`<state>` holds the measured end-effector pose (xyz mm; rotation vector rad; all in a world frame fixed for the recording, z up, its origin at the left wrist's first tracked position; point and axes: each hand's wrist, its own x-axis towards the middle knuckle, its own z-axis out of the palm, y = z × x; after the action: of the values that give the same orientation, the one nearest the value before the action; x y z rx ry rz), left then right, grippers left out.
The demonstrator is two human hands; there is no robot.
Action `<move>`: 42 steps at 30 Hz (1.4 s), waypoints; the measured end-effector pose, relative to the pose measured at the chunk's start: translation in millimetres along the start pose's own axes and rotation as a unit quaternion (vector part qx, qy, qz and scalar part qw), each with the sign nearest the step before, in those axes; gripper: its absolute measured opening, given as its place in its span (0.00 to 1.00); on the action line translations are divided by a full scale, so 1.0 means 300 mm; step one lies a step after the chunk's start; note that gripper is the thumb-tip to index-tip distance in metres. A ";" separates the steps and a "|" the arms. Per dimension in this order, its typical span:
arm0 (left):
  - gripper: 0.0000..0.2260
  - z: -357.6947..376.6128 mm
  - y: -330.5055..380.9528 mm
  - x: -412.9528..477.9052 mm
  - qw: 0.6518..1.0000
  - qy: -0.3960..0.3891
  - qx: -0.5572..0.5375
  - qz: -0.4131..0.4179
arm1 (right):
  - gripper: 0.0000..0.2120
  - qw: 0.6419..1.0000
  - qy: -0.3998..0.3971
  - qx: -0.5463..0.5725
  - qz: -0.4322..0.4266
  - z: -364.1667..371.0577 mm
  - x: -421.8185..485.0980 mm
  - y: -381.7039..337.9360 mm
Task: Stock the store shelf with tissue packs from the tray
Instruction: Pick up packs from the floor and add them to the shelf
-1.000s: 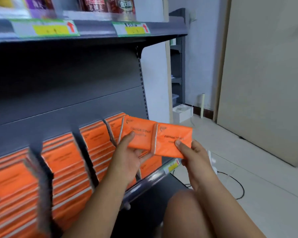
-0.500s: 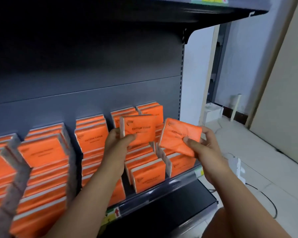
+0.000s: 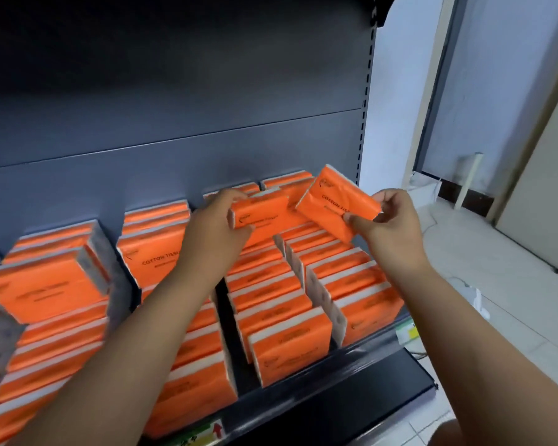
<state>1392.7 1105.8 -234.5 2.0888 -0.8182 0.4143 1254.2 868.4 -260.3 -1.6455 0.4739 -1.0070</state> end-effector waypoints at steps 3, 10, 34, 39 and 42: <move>0.22 0.014 -0.020 0.034 0.998 0.000 0.062 0.026 | 0.21 1.000 -0.013 -0.019 -0.020 0.040 0.041 0.023; 0.19 0.001 -0.048 0.077 0.949 -0.044 0.299 0.090 | 0.17 0.997 -0.043 -0.052 -0.041 0.118 0.099 0.049; 0.22 -0.034 -0.066 0.065 0.935 -0.043 0.341 0.086 | 0.22 0.970 -0.099 -0.203 -0.085 0.156 0.150 0.072; 0.23 -0.028 -0.065 0.063 0.936 -0.049 0.338 0.086 | 0.25 0.955 -0.105 -0.249 -0.120 0.177 0.156 0.072; 0.24 -0.026 -0.067 0.067 0.938 -0.051 0.334 0.081 | 0.26 0.944 -0.108 -0.274 -0.147 0.187 0.154 0.079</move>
<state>1421.2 1112.7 -230.6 2.6924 -1.0137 0.7611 1329.8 859.4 -267.4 -2.3551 0.3851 -0.9412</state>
